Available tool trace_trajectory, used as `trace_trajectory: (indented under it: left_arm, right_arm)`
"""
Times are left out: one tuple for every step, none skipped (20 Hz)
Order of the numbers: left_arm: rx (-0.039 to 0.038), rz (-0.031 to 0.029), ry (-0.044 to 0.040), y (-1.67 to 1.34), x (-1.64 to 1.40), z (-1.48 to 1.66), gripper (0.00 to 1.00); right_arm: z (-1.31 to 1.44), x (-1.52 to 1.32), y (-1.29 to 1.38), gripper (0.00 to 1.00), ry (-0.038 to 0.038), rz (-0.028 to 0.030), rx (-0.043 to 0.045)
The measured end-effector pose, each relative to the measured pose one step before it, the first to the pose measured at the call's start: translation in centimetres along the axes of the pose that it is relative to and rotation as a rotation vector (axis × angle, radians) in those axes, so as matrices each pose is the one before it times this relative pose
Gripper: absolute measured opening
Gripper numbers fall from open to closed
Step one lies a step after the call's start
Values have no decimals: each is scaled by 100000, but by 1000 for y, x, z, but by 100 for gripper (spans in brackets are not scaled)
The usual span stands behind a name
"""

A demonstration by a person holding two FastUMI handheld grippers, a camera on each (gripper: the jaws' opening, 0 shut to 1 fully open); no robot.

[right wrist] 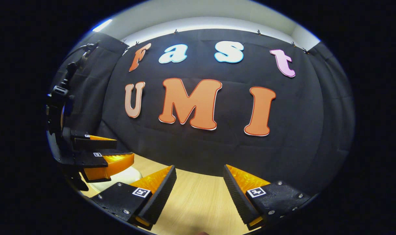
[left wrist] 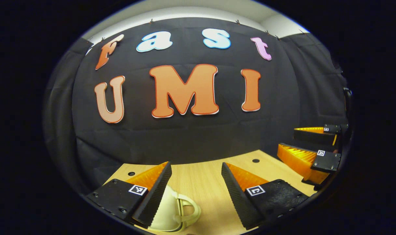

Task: First open the suitcase, pack the skin care products into it, and then close the suitcase.

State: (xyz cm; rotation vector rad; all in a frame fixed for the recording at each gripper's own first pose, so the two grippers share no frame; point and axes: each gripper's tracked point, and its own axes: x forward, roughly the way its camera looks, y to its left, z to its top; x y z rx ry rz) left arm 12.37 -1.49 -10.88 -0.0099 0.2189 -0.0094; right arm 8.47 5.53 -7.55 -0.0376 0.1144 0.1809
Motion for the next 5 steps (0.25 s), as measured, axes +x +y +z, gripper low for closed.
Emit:
trace_trajectory:
  left_arm:
    - [-776,1131,-1796,183,-371,458,93]
    - [-45,1138,-749,239,-158,244,92]
    - [-166,778,-681,254,-92,222,93]
    - [-833,898,-634,142,-308,368,93]
    - [-1338,685,-486,185,-94,135,94]
  right_arm:
    - [-33,79,-123,92,9,-510,1575]
    - [-123,90,-99,92,464,-365,1008]
    - [-173,19,-57,92,433,-582,838]
    - [118,-20,-34,92,-228,-334,643]
    - [193,-86,-155,92,-604,-784,153]
